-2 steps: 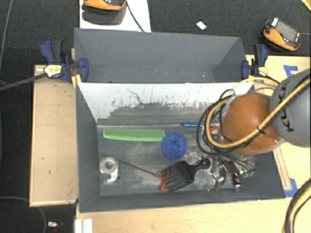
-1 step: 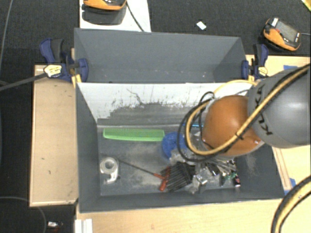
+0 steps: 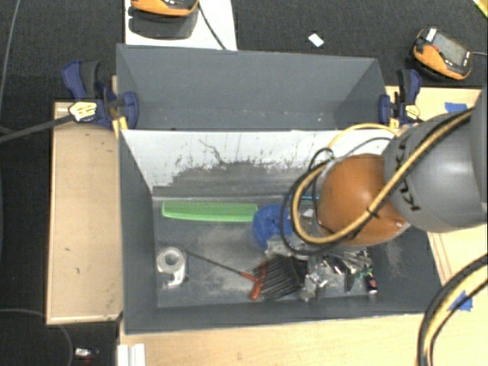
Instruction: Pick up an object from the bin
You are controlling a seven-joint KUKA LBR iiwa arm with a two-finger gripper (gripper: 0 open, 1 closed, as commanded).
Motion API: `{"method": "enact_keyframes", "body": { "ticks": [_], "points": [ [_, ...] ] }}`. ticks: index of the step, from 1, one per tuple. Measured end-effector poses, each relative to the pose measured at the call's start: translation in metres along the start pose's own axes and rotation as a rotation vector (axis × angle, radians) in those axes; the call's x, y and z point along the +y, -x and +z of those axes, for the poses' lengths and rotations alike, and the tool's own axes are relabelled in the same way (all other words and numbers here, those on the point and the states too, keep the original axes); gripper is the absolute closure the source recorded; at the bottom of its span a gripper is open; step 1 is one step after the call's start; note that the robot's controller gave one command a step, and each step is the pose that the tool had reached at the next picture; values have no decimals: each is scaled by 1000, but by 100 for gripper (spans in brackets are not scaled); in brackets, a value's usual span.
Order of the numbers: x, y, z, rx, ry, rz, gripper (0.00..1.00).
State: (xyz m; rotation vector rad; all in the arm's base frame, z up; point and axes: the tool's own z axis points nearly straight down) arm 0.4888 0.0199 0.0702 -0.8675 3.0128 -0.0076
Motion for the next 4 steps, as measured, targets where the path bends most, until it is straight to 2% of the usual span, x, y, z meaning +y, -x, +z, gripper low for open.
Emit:
{"method": "enact_keyframes", "body": {
  "ticks": [1, 3, 4],
  "points": [
    [9, 10, -2, -14, -1, -268, 100],
    [8, 10, -5, -18, -3, -268, 100],
    [10, 8, -46, -7, 5, -265, 100]
  ]
}}
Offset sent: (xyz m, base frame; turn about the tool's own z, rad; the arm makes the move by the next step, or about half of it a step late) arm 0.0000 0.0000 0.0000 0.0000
